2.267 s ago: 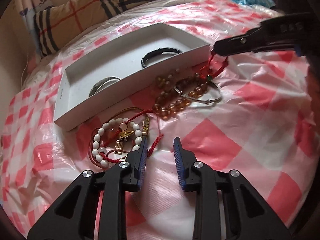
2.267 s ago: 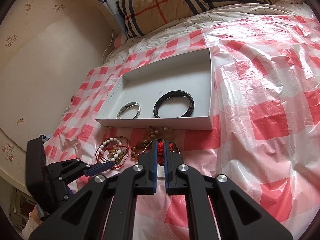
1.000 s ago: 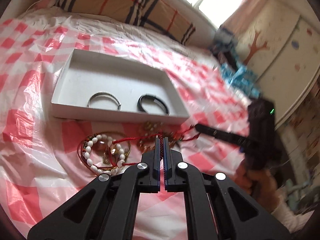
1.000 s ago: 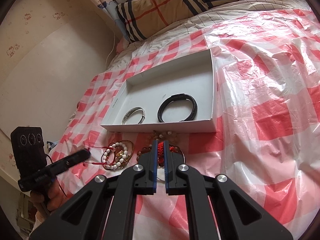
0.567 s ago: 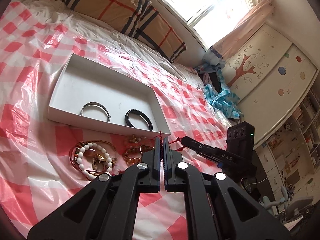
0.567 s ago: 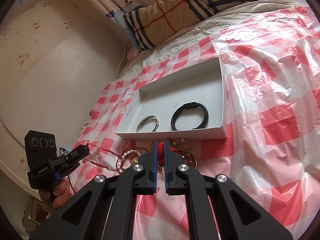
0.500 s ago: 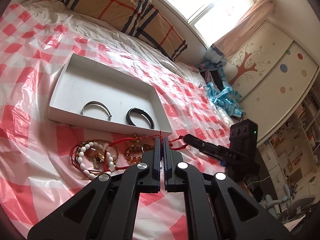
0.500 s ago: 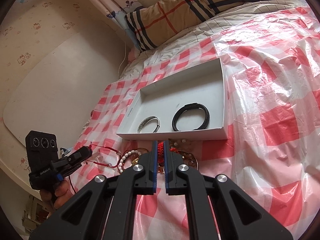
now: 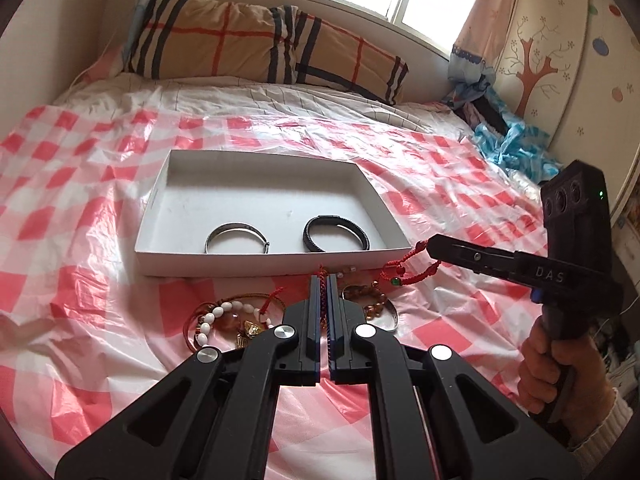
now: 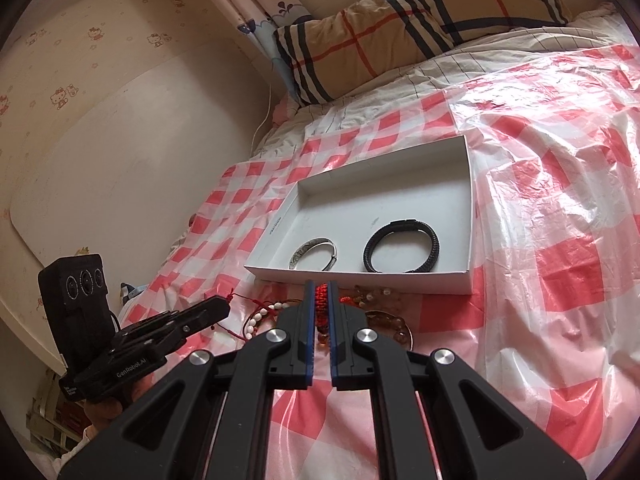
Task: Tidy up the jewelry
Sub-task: 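Lift the red string bracelet with the left tool while the right tool lifts the red-bead bracelet, then drop both red bracelets into the white tray and open both tools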
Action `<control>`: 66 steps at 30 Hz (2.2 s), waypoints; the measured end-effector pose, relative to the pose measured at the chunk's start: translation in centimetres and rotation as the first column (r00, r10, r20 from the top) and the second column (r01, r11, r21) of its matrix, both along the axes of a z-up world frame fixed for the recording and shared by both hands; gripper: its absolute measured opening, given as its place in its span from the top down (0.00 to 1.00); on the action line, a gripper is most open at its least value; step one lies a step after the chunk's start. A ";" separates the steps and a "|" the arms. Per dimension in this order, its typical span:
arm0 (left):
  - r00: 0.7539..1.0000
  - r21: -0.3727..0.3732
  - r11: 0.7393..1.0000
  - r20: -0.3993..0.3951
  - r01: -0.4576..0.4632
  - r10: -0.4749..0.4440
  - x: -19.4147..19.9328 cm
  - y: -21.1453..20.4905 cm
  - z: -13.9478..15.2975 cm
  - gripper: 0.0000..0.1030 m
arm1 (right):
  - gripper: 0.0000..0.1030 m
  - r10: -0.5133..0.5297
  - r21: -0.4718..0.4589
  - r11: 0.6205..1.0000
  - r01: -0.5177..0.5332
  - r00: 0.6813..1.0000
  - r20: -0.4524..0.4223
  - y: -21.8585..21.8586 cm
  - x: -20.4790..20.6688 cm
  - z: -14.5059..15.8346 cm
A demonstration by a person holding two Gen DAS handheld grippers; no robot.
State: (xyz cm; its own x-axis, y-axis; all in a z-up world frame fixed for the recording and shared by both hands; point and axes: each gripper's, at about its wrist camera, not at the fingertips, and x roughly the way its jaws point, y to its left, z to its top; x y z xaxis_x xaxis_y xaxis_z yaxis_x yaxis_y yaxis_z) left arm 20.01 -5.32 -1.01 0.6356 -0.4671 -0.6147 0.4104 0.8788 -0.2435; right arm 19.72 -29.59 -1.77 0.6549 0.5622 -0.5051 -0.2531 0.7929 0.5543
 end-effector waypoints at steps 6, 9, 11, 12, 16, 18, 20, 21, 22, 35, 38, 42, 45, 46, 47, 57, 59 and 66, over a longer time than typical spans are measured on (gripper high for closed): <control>1.000 0.041 0.999 0.028 -0.013 0.012 -0.3 -0.3 0.2 0.98 | 0.94 0.006 -0.005 1.000 -0.005 1.000 0.009 0.2 0.1 0.0; 0.999 0.043 0.999 0.034 -0.014 0.013 -0.3 -0.3 0.3 0.98 | 0.94 0.009 -0.008 1.000 -0.008 1.000 0.014 0.3 0.0 0.1; 0.999 0.040 0.999 0.036 -0.015 0.013 -0.3 -0.3 0.3 0.98 | 0.94 0.009 -0.008 1.000 -0.009 1.000 0.017 0.4 0.0 0.1; 0.999 0.039 0.999 0.038 -0.016 0.014 -0.3 -0.2 0.4 0.98 | 0.94 0.010 -0.008 1.000 -0.009 1.000 0.020 0.4 0.0 0.2; 0.999 0.025 1.000 0.040 -0.018 0.017 -0.3 -0.1 0.5 0.98 | 0.94 0.011 -0.006 1.000 -0.011 0.999 0.031 0.5 -0.1 0.3; 0.999 0.010 1.000 0.037 -0.019 0.019 -0.2 0.0 0.6 0.98 | 0.94 0.011 -0.005 1.000 -0.011 0.999 0.037 0.5 -0.1 0.5; 0.999 -0.013 1.000 0.030 -0.022 0.023 0.1 0.3 0.7 0.98 | 0.94 0.008 -0.005 1.000 -0.007 0.999 0.045 0.4 -0.1 0.6; 0.999 -0.027 0.999 0.026 -0.026 0.027 0.3 0.5 0.9 0.98 | 0.94 0.006 -0.004 1.000 -0.006 0.999 0.047 0.4 0.0 0.6; 0.999 -0.044 0.999 0.021 -0.029 0.030 0.4 0.7 1.1 0.98 | 0.94 0.006 -0.002 1.000 -0.006 0.999 0.048 0.3 0.1 0.7; 0.999 -0.119 0.992 0.002 -0.038 0.038 3.5 0.1 2.3 0.98 | 0.94 0.002 0.017 1.000 -0.003 0.998 0.060 0.5 3.2 1.2; 0.999 -0.141 0.989 0.000 -0.049 0.049 4.8 0.1 2.6 0.98 | 0.94 -0.003 0.014 1.000 0.002 0.998 0.066 0.6 4.6 1.4; 0.998 -0.161 0.985 -0.010 -0.066 0.065 6.9 -0.1 2.6 0.98 | 0.94 -0.012 0.011 1.000 0.011 0.997 0.071 0.8 6.7 1.3; 0.997 -0.163 0.984 -0.007 -0.075 0.075 8.4 -0.5 2.6 0.98 | 0.94 -0.018 -0.008 1.000 0.018 0.998 0.068 1.0 8.3 1.0; 0.996 -0.160 0.984 -0.006 -0.084 0.084 8.9 -0.6 2.4 0.98 | 0.92 -0.025 -0.042 0.999 0.027 0.998 0.053 1.2 9.1 0.7; 0.994 -0.147 0.983 -0.008 -0.108 0.108 9.5 -0.7 2.1 0.97 | 0.74 -0.041 -0.072 0.996 0.043 0.999 0.036 1.3 9.6 0.3; 0.966 -0.014 0.974 -0.131 -0.227 0.223 10.5 2.2 -1.7 0.74 | 0.51 -0.076 -0.234 0.970 0.062 0.996 -0.050 0.8 7.9 -0.4; 0.960 0.018 0.970 -0.142 -0.242 0.242 9.8 3.3 -1.6 0.64 | 0.51 -0.053 -0.279 0.960 0.024 0.994 -0.096 1.3 6.7 -1.0; 0.942 0.092 0.965 -0.211 -0.246 0.261 7.0 5.7 -3.3 0.61 | 0.51 -0.033 -0.375 0.926 -0.050 0.977 -0.211 2.5 2.8 -4.1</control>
State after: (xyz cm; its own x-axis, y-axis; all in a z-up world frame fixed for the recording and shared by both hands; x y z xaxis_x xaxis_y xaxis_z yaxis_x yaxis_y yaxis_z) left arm 27.05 0.34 -4.29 0.5735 -0.2635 -0.7757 0.1147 0.9634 -0.2425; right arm 22.55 -27.11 -5.84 0.5067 0.3079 -0.8053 -0.1712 0.9514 0.2560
